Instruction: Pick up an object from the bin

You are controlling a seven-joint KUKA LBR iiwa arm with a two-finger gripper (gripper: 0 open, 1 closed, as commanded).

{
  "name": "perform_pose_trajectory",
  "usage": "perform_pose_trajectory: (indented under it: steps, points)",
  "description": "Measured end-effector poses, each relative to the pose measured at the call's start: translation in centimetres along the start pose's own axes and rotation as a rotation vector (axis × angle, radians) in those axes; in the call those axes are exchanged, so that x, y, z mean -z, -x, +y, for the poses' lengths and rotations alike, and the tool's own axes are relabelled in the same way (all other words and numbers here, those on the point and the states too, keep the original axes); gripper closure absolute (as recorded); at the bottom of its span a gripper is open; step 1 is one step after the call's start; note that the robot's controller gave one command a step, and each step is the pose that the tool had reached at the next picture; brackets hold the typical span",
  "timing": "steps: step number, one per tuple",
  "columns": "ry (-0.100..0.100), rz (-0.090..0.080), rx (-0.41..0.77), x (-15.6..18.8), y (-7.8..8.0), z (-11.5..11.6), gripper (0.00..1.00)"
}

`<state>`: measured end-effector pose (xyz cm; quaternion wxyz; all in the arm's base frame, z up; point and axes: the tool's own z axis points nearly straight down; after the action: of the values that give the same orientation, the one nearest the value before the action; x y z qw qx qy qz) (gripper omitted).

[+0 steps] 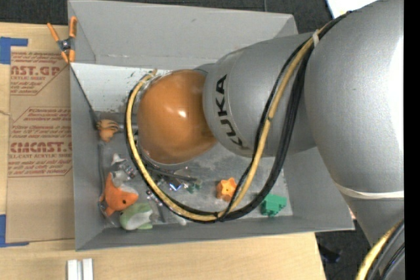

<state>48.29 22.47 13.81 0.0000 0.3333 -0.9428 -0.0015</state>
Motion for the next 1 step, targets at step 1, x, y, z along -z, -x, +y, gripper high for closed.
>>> perform_pose_trajectory:
  steps: [1]
  points:
    - [-0.007,0.003,0.225,-7.04,2.11,0.63,0.0]
